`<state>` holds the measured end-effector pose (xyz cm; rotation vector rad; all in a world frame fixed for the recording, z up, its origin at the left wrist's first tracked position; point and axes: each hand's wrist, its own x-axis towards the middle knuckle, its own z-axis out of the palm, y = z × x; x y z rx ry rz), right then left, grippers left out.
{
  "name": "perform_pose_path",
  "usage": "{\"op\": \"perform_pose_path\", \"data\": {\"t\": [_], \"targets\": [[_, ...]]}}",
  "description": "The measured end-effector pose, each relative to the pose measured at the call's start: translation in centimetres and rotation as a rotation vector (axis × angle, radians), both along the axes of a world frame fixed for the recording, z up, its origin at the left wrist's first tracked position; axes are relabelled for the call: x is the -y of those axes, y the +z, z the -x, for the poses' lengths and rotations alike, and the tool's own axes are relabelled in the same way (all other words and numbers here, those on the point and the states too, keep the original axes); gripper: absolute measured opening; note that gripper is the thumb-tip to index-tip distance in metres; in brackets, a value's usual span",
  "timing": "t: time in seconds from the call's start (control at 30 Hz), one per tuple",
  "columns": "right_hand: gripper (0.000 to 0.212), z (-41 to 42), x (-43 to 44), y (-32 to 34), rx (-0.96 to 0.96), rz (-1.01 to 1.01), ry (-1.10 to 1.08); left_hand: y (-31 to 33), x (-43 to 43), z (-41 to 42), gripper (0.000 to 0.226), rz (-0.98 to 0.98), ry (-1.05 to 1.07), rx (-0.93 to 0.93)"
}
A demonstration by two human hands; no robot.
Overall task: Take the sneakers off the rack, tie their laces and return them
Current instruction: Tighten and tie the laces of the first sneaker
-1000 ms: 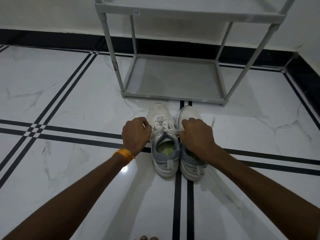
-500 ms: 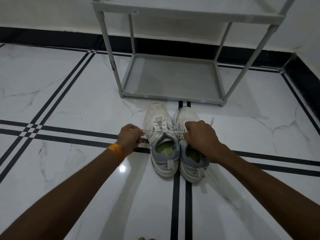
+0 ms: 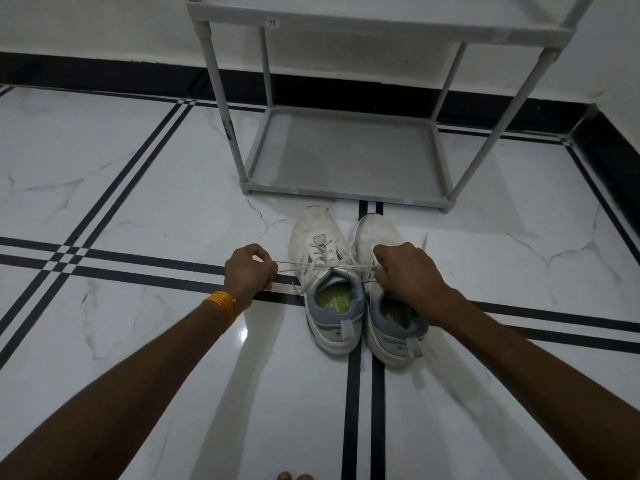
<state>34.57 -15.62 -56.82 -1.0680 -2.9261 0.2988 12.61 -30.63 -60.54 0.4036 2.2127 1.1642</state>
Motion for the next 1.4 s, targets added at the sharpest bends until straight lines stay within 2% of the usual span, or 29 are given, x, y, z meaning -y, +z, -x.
{"op": "perform_pose_path", "data": {"t": [0.27, 0.33, 0.43, 0.47, 0.53, 0.6, 0.67, 0.73, 0.87, 0.97, 1.1, 1.23, 1.33, 1.4], "targets": [[0.016, -0.1, -0.2, -0.5, -0.031, 0.055, -0.029, -0.3, 0.4, 0.4, 0.010, -0.028, 0.004, 0.162], [0.014, 0.0, -0.5, 0.0, -0.049, 0.106, -0.047, 0.9, 0.7, 0.5, 0.024, 0.012, -0.110, 0.226], [0.014, -0.4, -1.5, 2.3, -0.116, 0.320, -0.116, 3.8, 1.8, 1.3, 0.050, 0.011, -0.347, 0.441], [0.019, -0.5, -1.5, 3.2, -0.163, 0.342, -0.137, 4.6, 2.0, 1.5, 0.053, 0.015, -0.379, 0.405], [0.033, 0.2, -0.8, 4.5, -0.250, 0.217, -0.118, 5.7, 1.7, 1.2, 0.050, -0.019, -0.384, 0.118], [0.041, 1.9, 1.3, 5.1, -0.252, 0.173, -0.026, 6.0, 0.4, -0.5, 0.042, -0.185, -0.437, -0.129], [0.038, 3.4, 3.6, 4.4, -0.111, 0.141, 0.081, 5.3, -1.2, -2.5, 0.038, -0.211, -0.642, -0.331], [0.031, 4.0, 4.9, 3.2, 0.056, 0.014, 0.173, 3.4, -2.1, -3.7, 0.038, -0.126, -0.808, -0.545], [0.028, 3.3, 4.9, 2.0, 0.200, -0.066, 0.200, 1.6, -1.5, -3.8, 0.043, 0.029, -0.874, -0.823], [0.026, 2.9, 4.9, 1.6, 0.169, -0.076, 0.237, 1.1, -0.6, -4.1, 0.057, 0.107, -0.921, -0.978], [0.016, 2.8, 4.2, 1.6, 0.104, -0.011, 0.243, 0.8, -1.0, -4.8, 0.041, 0.205, -0.920, -1.126], [0.018, 2.2, 4.6, 1.9, 0.094, -0.071, 0.235, 0.9, -1.0, -3.8, 0.045, 0.260, -0.973, -1.177], [0.024, 2.2, 5.3, 1.8, 0.129, -0.113, 0.181, 0.4, -0.4, -3.1, 0.034, 0.218, -0.972, -1.178], [0.025, 2.5, 5.6, 1.5, 0.159, -0.113, 0.160, 0.2, -0.1, -2.9, 0.034, 0.170, -0.975, -1.166]]}}
